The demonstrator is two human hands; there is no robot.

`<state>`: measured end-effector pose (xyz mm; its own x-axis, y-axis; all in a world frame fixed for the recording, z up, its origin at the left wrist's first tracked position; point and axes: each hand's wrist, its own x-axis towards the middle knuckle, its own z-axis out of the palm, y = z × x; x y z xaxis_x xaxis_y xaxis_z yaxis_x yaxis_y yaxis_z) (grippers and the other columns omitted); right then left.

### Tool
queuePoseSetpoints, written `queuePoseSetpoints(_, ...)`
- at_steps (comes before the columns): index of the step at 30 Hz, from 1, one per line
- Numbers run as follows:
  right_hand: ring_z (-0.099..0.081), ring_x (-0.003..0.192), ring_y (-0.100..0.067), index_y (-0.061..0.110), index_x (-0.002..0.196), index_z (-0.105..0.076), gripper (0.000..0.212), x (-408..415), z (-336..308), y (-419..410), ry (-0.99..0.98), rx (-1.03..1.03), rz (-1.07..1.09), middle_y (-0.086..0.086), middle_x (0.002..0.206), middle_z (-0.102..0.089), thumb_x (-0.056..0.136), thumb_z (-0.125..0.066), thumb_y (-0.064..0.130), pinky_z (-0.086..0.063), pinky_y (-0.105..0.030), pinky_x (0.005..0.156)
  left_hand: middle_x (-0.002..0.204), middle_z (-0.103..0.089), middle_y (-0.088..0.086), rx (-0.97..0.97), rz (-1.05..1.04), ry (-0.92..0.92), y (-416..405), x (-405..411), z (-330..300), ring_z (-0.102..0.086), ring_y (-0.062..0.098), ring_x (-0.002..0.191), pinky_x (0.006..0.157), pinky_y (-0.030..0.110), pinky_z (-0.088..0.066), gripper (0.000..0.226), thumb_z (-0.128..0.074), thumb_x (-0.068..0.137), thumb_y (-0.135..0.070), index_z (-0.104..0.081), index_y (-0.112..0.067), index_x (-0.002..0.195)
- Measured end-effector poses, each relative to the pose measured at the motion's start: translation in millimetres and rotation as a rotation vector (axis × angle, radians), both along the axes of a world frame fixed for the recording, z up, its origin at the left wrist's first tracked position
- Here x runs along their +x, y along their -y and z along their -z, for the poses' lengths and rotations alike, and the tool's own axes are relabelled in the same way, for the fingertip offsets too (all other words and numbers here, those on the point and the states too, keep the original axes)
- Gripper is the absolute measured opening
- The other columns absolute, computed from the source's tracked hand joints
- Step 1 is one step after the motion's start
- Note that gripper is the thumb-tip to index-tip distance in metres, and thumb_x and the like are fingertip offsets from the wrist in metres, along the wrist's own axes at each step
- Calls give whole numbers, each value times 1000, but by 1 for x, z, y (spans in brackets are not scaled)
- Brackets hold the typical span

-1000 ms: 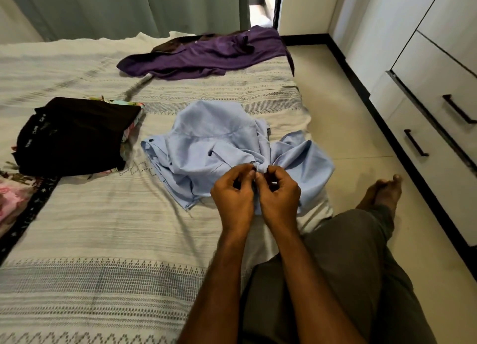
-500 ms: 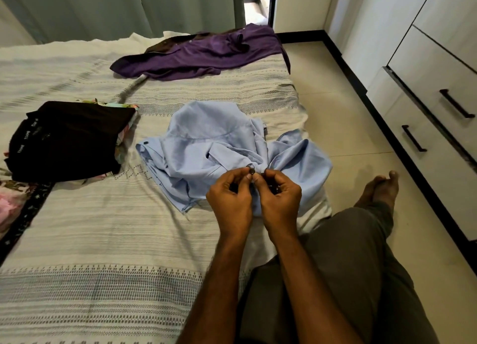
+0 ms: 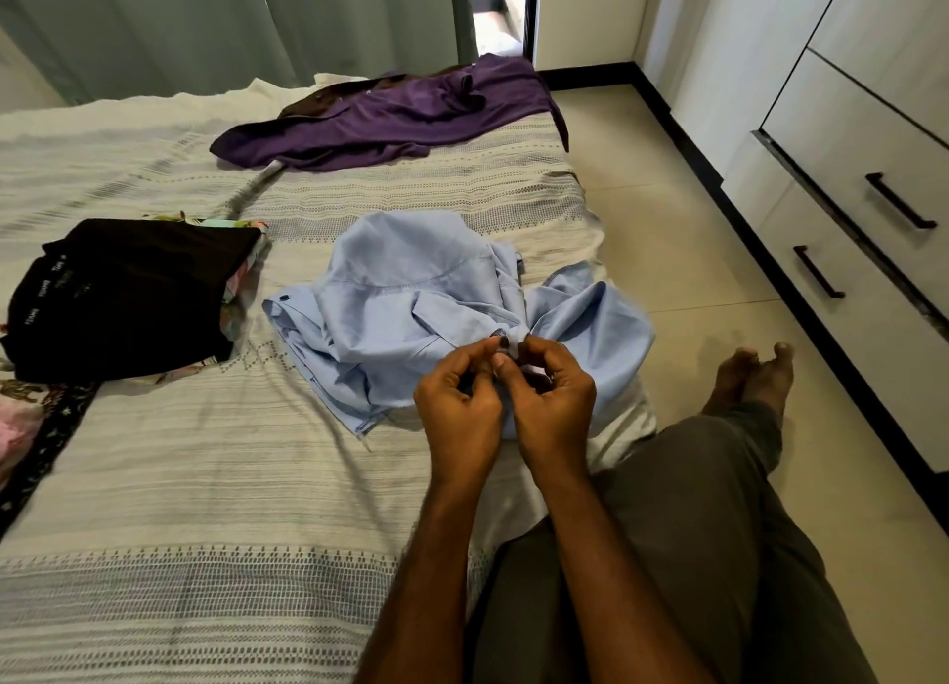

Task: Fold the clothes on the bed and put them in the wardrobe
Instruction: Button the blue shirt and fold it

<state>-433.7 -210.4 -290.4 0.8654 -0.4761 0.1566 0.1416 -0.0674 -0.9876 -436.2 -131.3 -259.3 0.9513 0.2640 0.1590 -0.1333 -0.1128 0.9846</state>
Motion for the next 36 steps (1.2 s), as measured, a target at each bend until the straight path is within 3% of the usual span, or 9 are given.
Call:
queuePoseSetpoints(4,-71,98,-20,20,108,-70,39,2,3,3,-23,8,33,-3,104,-73,76,-77,42,-60,-48,85,100,-77,-1,13,70,-3,-3,0,-1,-73,11,97,90,33,-59,36,-54,91,6,-75,-21,101)
queuePoseSetpoints(10,-71,88,-17,11,105,-71,24,2,2,5,-49,-21,23,-2,95,-73,85,-80,19,-60,-45,82,99,-75,-3,159,176,23,-12,6,-8,-71,12,96,88,34,-59,30,-52,85,-4,-77,-16,98)
queuePoseSetpoints(16,-72,88,-13,23,95,-70,21,-1,-4,6,-14,39,-14,3,92,-74,81,-82,15,-61,-31,80,105,-51,-6,545,228,151,-32,21,-18,-48,12,106,86,6,-39,33,-57,82,2,-80,-19,93)
queuePoseSetpoints(22,-72,87,-3,33,90,-68,34,-3,-10,7,32,93,-16,17,85,-73,78,-83,5,-56,-17,77,104,-54,-7,694,366,223,-41,35,-25,-51,21,105,86,51,-48,32,-57,77,-7,-81,-23,91)
queuePoseSetpoints(25,-72,89,-4,36,90,-68,36,-2,-10,5,31,57,-37,20,85,-73,80,-82,5,-57,-19,79,119,-56,-4,750,399,307,-41,42,-36,-50,19,116,91,54,-44,34,-64,80,-14,-76,-30,108)
queuePoseSetpoints(29,-70,84,-3,36,85,-67,33,-3,-9,8,-1,-23,-61,20,83,-70,83,-80,6,-58,-31,83,161,-35,-8,1003,882,340,-38,73,-56,-28,14,149,109,50,-28,58,-63,84,-12,-59,-36,137)
queuePoseSetpoints(32,-70,85,-5,25,89,-71,22,-5,-6,9,86,-139,16,16,87,-72,79,-84,10,-58,-29,80,137,-64,-2,966,1063,292,-42,90,-59,-60,10,124,97,40,-51,47,-65,87,-7,-67,-22,131)
queuePoseSetpoints(34,-69,81,-5,18,87,-73,20,-4,-4,10,142,-164,84,15,85,-71,76,-87,9,-59,-26,75,109,-76,-1,890,1003,311,-47,90,-62,-71,11,92,76,34,-58,28,-70,89,-7,-75,-15,116)
queuePoseSetpoints(36,-67,77,-5,13,85,-73,17,-2,-2,9,173,-207,132,13,83,-70,76,-87,7,-58,-25,70,95,-77,1,793,877,375,-51,85,-60,-72,13,82,69,38,-58,14,-74,88,-12,-79,-10,101)
